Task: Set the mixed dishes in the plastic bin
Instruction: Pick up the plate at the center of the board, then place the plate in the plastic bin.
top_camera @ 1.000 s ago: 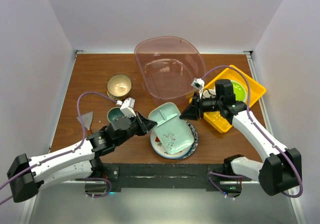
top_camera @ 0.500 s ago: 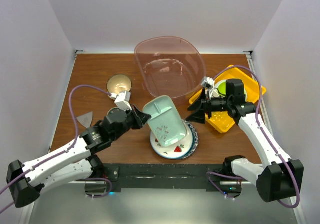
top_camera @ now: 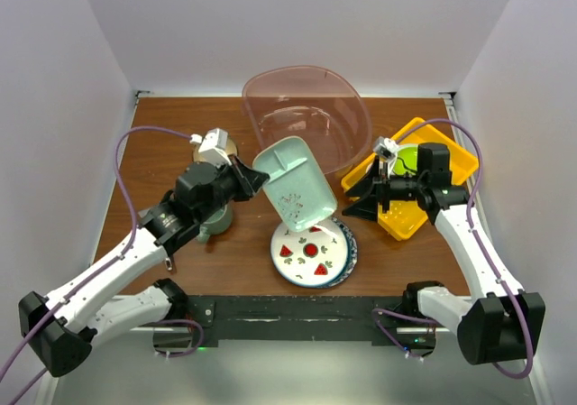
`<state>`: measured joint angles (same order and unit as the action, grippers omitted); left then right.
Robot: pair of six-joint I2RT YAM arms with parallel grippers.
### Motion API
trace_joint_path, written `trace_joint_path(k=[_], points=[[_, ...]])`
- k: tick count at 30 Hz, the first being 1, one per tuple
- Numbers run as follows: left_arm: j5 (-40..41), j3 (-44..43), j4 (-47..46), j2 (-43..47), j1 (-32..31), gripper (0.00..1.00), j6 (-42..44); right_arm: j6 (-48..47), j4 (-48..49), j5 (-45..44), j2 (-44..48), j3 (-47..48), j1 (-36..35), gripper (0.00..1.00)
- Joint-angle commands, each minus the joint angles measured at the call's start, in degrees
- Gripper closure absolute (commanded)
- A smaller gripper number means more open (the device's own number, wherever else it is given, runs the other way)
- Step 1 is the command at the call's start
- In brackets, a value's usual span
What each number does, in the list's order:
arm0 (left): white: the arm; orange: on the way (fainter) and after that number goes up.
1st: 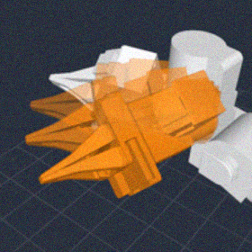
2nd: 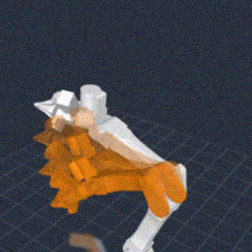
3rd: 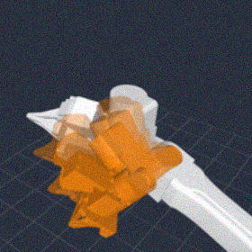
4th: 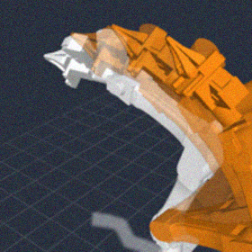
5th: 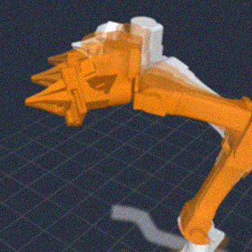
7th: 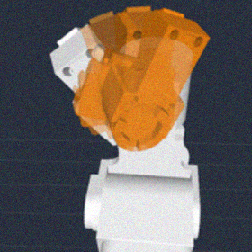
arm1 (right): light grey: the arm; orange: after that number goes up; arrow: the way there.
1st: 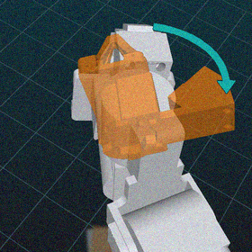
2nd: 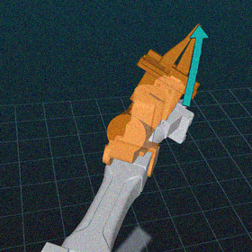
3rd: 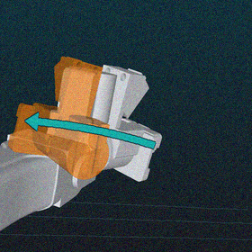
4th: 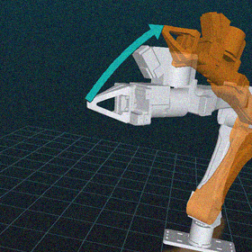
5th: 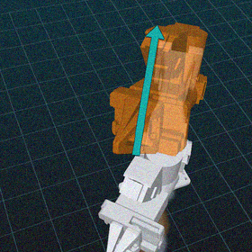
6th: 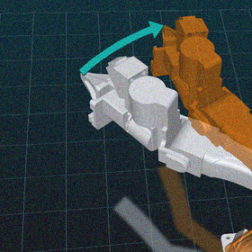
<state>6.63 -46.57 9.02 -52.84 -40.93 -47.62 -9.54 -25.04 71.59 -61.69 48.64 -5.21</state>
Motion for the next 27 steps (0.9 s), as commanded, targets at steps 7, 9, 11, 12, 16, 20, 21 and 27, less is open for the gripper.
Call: trace_joint_path(k=[7,9,11,12,16,20,21,27], points=[[-11.11,-14.25,-12.44,-6.91,10.6,1.0,0.68,-3.03,-1.33,3.11,1.75,2.42,1.52,0.19],[-13.12,-17.22,-13.06,-8.85,12.79,1.0,0.68,-3.2,-1.5,3.11,1.66,2.51,1.7,0.19],[-14.45,-19.17,-13.93,-12.1,14.2,1.0,0.42,-3.55,-1.77,3.2,1.75,2.68,1.87,0.19],[-15.59,-21.44,-14.72,-14.64,15.51,1.0,0.07,-3.56,-1.94,3.29,1.66,2.69,2.05,0.19],[-16.48,-27.34,-15.96,-21.68,17.81,1.0,-1.07,-3.64,-2.03,3.55,1.92,2.69,2.49,0.19],[-16.57,-34.53,-17.36,-29.59,19.66,1.0,-3.27,-3.56,-2.3,3.82,2.19,2.69,2.84,0.19],[-16.48,-36.04,-17.37,-33.17,20.01,1.0,-3.97,-3.56,-2.3,3.82,2.28,2.69,2.84,0.19],[-18.32,-52.64,-12.19,-50.39,20.01,1.0,-4.33,-3.56,-2.47,3.73,2.28,2.77,3.19,0.19]])
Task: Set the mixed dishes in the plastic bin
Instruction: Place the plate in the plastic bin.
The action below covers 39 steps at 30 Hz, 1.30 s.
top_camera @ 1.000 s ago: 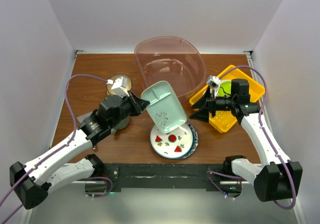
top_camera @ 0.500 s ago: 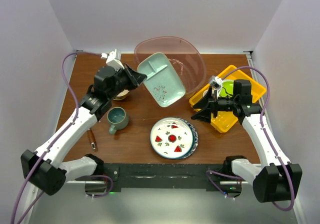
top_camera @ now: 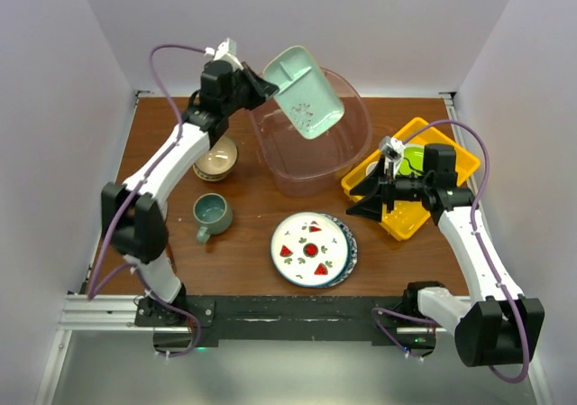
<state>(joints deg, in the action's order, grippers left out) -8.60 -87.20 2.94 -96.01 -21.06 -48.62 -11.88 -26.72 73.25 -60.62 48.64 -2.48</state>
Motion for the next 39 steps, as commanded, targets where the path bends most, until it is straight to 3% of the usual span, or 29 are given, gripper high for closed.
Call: trace_joint_path(k=[1,5,11,25,28,32,34,39], points=[[-3.26,-14.29,-5.23,-9.44,0.14,1.0,-3.24,-1.13,-0.88,1.98,1.21,2.77,0.46,0.19],[-2.47,-27.64,2.58,-19.99,0.14,1.0,-2.71,-1.22,-1.23,1.81,1.12,2.95,0.55,0.19],[-1.07,-38.03,6.55,-32.73,0.14,1.0,-4.46,-1.48,-1.93,1.81,0.5,3.21,0.55,0.19],[-0.01,-40.16,7.25,-42.51,-0.03,1.0,-9.04,-1.31,-2.11,0.93,0.15,3.39,0.64,0.18],[0.43,-39.89,8.48,-43.3,-0.12,0.89,-9.3,-1.22,-2.02,0.84,0.33,3.48,0.64,0.18],[0.34,-39.8,9.45,-44.27,-0.21,0.6,-9.3,-1.13,-2.11,0.66,0.42,3.48,0.63,0.18],[0.34,-39.63,9.8,-44.35,-0.3,0.51,-9.3,-1.04,-2.11,0.66,0.5,3.48,0.72,0.18],[-0.1,-39.19,9.98,-44.18,-0.39,0.44,-9.12,-1.04,-2.02,0.58,0.68,3.48,0.72,0.18]])
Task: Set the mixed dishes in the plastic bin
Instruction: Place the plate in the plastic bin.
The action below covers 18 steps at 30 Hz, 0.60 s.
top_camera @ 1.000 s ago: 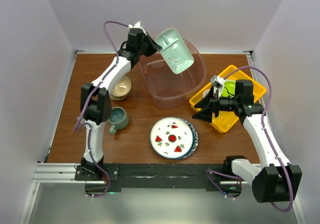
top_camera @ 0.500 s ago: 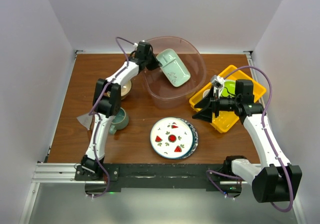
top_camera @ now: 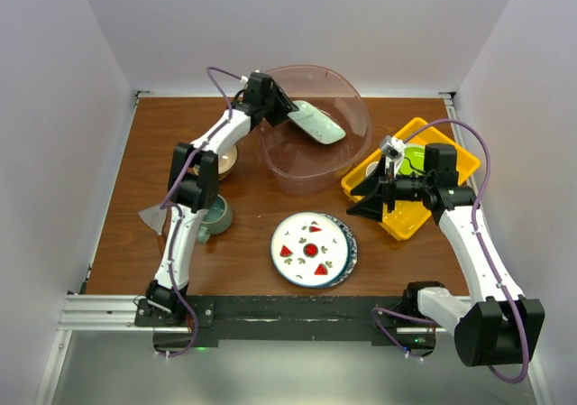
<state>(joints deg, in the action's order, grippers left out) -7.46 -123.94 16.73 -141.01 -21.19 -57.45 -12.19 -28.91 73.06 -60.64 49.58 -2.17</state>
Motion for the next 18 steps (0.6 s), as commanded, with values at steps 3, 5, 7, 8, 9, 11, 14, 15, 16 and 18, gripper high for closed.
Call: trace_joint_path(k=[3,5,7,8,9,11,14,15,16,18], points=[[-1.67,-2.36,-3.64,1.52,-0.26,0.4,0.23,-0.73,0.25,0.68,0.7,2.54,0.42,0.18],[-1.85,-2.45,-3.29,2.75,-0.17,0.35,1.55,-0.73,0.25,0.6,0.79,2.45,0.5,0.18],[-1.76,-2.45,-2.59,4.33,-0.08,0.3,3.21,-0.73,0.43,0.51,1.05,2.36,0.42,0.18],[-1.76,-2.36,-2.23,4.95,-0.08,0.29,3.83,-0.73,0.43,0.42,1.05,2.27,0.42,0.18],[-1.85,-2.45,-1.88,5.48,0.01,0.28,4.45,-0.73,0.52,0.42,1.14,2.27,0.5,0.18],[-2.2,-2.18,-1.0,7.58,0.1,0.25,6.38,-0.73,0.61,0.42,1.4,2.1,0.5,0.17],[-3.34,-0.17,-1.26,11.01,0.18,0.23,8.75,-1.0,0.69,0.51,1.49,2.01,0.5,0.17],[-3.61,1.06,-1.7,11.89,0.18,0.23,9.28,-1.26,0.69,0.51,1.58,1.92,0.5,0.17],[-4.39,1.68,-1.96,13.9,0.27,0.23,10.42,-1.44,0.52,0.51,1.49,1.92,0.5,0.15],[-4.93,3.52,-2.84,16.02,0.27,0.22,11.57,-2.57,0.08,0.51,1.49,2.01,0.59,0.12]])
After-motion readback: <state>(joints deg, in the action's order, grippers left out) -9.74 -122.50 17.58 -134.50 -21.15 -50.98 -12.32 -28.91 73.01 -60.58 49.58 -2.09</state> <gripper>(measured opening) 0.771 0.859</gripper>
